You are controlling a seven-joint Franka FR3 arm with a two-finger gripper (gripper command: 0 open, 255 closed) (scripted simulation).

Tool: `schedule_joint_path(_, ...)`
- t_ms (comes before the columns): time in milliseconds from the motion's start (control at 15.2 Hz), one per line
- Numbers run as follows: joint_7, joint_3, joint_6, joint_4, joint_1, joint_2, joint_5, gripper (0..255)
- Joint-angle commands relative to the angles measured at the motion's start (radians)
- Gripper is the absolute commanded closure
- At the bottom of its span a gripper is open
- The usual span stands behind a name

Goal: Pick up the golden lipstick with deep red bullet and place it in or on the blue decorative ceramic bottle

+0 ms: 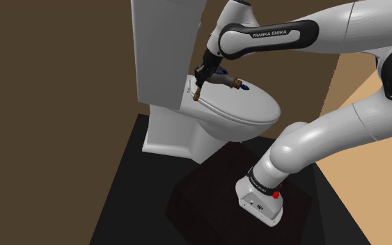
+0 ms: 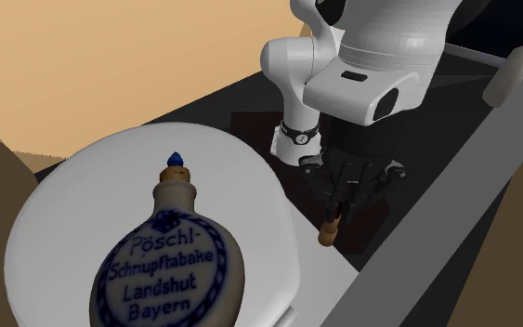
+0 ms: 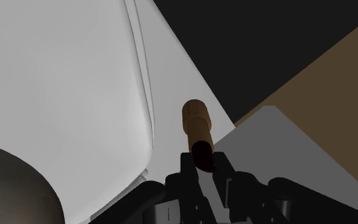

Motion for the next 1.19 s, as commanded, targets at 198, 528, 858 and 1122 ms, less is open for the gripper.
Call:
schedule_joint_path(198,0.000,0.000,0.000,0.000,0.000,0.000,0.000,255)
schedule_joint_path(528,-0.002,0.000,-0.043,0.032,0.001,-0.011,0.002,255)
schedule_joint_path(858,-0.006,0.001,-0.114,0.088,0.002,-0.025,0.004,255)
schedule_joint_path(1122,-0.008,0.002,-0.169,0.137,0.002,-0.032,0.006,255)
